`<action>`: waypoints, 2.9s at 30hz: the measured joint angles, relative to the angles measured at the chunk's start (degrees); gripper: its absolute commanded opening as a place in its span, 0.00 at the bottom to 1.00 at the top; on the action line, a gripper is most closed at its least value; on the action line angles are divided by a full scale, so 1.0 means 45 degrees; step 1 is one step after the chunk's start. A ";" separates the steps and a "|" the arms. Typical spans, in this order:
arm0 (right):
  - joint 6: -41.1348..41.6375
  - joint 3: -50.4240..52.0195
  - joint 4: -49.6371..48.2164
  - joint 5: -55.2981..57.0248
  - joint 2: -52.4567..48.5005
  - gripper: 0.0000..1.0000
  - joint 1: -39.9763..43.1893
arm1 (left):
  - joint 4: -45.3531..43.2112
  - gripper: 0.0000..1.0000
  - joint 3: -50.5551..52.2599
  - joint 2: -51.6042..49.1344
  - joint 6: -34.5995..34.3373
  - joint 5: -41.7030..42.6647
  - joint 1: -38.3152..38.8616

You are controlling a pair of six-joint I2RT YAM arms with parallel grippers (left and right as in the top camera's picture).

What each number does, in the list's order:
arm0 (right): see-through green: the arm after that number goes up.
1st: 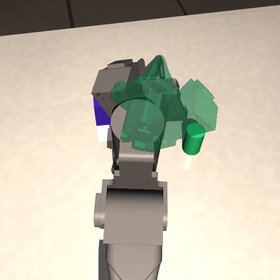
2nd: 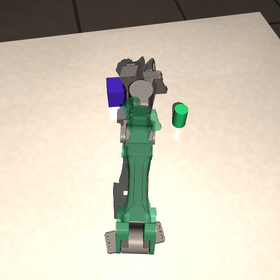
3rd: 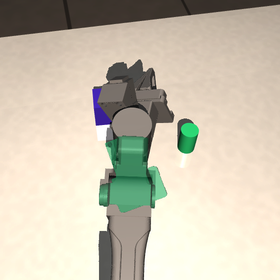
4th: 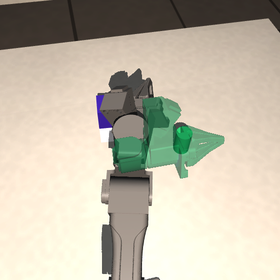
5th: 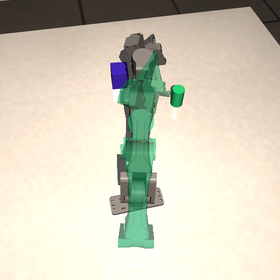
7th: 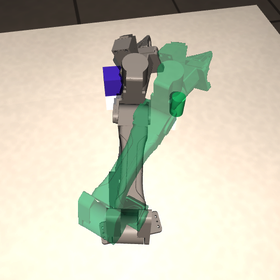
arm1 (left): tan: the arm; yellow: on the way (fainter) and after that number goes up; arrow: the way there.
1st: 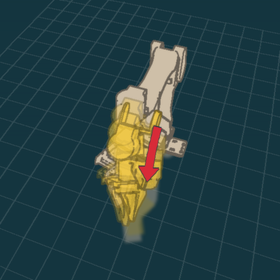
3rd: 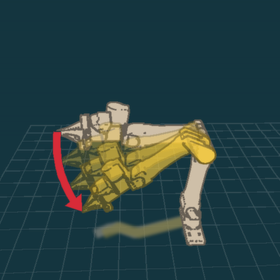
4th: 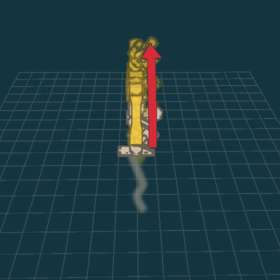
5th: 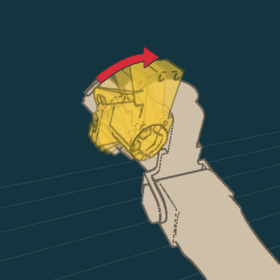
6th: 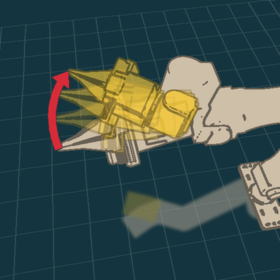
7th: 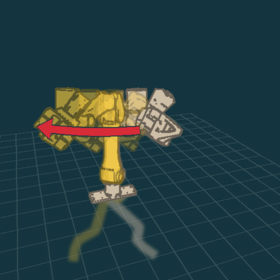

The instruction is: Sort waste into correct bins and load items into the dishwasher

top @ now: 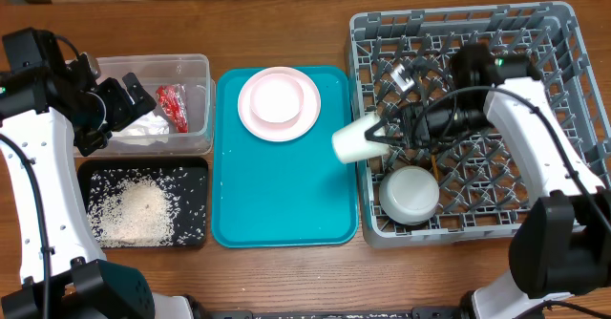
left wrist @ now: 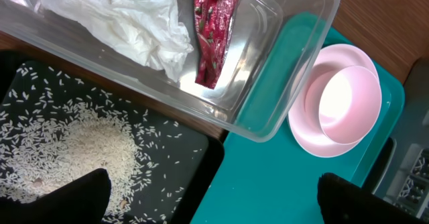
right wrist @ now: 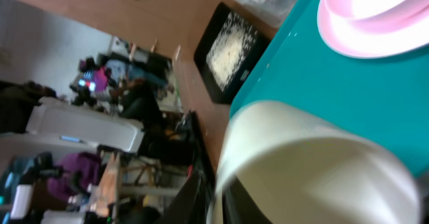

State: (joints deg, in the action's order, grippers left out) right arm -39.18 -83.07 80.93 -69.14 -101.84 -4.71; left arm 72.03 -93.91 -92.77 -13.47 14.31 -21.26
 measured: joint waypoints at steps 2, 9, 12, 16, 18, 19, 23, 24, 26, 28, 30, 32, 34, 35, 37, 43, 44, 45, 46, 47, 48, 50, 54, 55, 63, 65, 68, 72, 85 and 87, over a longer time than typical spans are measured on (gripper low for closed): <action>-0.0403 0.1039 -0.0971 -0.0529 -0.0053 0.11 0.0267 | -0.0005 1.00 0.0000 0.0000 0.0000 0.0000 0.0000; -0.0189 0.2710 -0.3944 -0.1253 -0.0078 0.09 0.1248 | 0.0000 1.00 0.0000 0.0000 0.0000 -0.0005 0.0000; 0.0092 0.2715 -0.4133 -0.1331 -0.0078 0.08 0.1632 | 0.0000 1.00 0.0000 0.0000 0.0000 0.0000 0.0000; 0.0952 0.2662 -0.4255 -0.0772 -0.0078 0.06 0.1695 | 0.0000 1.00 0.0000 0.0000 0.0000 0.0000 0.0000; 0.1700 0.2375 -0.4260 0.0029 -0.0078 0.06 0.1569 | 0.0000 1.00 0.0000 0.0000 0.0000 -0.0005 0.0000; 0.2132 0.2132 -0.4279 0.0510 -0.0078 0.06 0.1467 | 0.0000 1.00 0.0000 0.0000 0.0000 -0.0005 0.0000; 0.4250 0.0733 -0.4877 0.3045 -0.0078 0.07 0.0656 | 0.0000 1.00 0.0000 0.0000 0.0000 -0.0005 0.0000; 0.4862 0.0257 -0.5013 0.3866 -0.0078 0.09 0.0316 | 0.0000 1.00 0.0000 0.0000 0.0000 -0.0005 0.0000; 0.6018 -0.0753 -0.5314 0.5644 -0.0078 0.23 -0.0568 | 0.0000 1.00 0.0000 0.0000 0.0000 -0.0005 0.0000; 0.6790 -0.1549 -0.5717 0.7232 -0.0078 0.40 -0.1491 | 0.0000 1.00 0.0000 0.0000 0.0000 -0.0005 0.0000; 0.7393 -0.2069 -0.6606 0.8937 -0.0073 0.54 -0.2637 | 0.0000 1.00 0.0000 0.0000 0.0000 0.0000 0.0000; 0.7723 -0.2234 -0.7451 1.0452 -0.0073 0.60 -0.3793 | 0.0005 1.00 0.0000 0.0000 0.0000 0.0000 0.0000; 0.7902 -0.2254 -0.8145 1.1929 -0.0078 0.61 -0.5047 | 0.0000 1.00 0.0000 0.0000 0.0000 -0.0005 0.0000; 0.7951 -0.2254 -0.8432 1.2454 -0.0097 0.61 -0.5552 | 0.0005 1.00 0.0000 0.0000 0.0000 0.0000 0.0000; 0.8038 -0.2254 -0.9126 1.3425 -0.0175 0.61 -0.6475 | 0.0000 1.00 0.0000 0.0000 0.0000 -0.0005 0.0000; 0.7635 -0.2302 -1.0763 1.5285 -0.1205 0.59 -0.8150 | 0.0000 1.00 0.0000 0.0000 0.0000 0.0000 0.0000; 0.7504 -0.2302 -1.0953 1.5480 -0.1481 0.60 -0.8286 | 0.0005 1.00 0.0000 0.0000 0.0000 -0.0005 0.0000; 0.7383 -0.2307 -1.1064 1.5596 -0.1773 0.60 -0.8369 | 0.0000 1.00 0.0000 0.0000 0.0000 0.0000 0.0000; 0.7257 -0.2307 -1.1220 1.5742 -0.2152 0.60 -0.8427 | 0.0000 1.00 0.0000 0.0000 0.0000 -0.0005 0.0000; 0.7193 -0.2307 -1.1346 1.5820 -0.2458 0.60 -0.8451 | 0.0000 1.00 0.0000 0.0000 0.0000 -0.0005 0.0000; 0.7130 -0.2307 -1.1453 1.5888 -0.2754 0.60 -0.8451 | -0.0005 1.00 0.0000 0.0000 0.0000 -0.0005 0.0000; 0.6980 -0.2302 -1.1730 1.6019 -0.3449 0.60 -0.8437 | 0.0000 1.00 0.0000 0.0000 0.0000 0.0000 0.0000; 0.6790 -0.2302 -1.2395 1.6150 -0.4556 0.60 -0.8388 | 0.0000 1.00 0.0000 0.0000 0.0000 -0.0005 0.0000; 0.6727 -0.2302 -1.2473 1.6155 -0.4741 0.60 -0.8378 | 0.0005 1.00 0.0000 0.0000 0.0000 -0.0005 0.0000; 0.6645 -0.2302 -1.2473 1.6116 -0.4945 0.49 -0.8378 | 0.0000 1.00 0.0000 0.0000 0.0000 0.0000 0.0000; 0.6649 -0.2302 -1.2458 1.6082 -0.4945 0.49 -0.8378 | 0.0005 1.00 0.0000 0.0000 0.0000 0.0000 0.0000; 0.6635 -0.2302 -1.2463 1.6077 -0.4959 0.45 -0.8378 | 0.0000 1.00 0.0000 0.0000 0.0000 0.0000 0.0000; 0.6615 -0.2302 -1.2444 1.6053 -0.5071 0.29 -0.8378 | 0.0005 1.00 0.0000 0.0000 0.0000 0.0000 0.0000; 0.6645 -0.2302 -1.1973 1.6038 -0.5158 0.20 -0.8378 | 0.0000 1.00 0.0000 0.0000 0.0000 -0.0005 0.0000; 0.6640 -0.2302 -1.1982 1.6033 -0.5158 0.19 -0.8378 | 0.0000 1.00 0.0000 0.0000 0.0000 0.0000 0.0000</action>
State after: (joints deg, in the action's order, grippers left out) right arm -9.30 -93.43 27.00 3.01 -125.05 -42.41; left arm 72.03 -93.91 -92.77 -13.47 14.31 -21.26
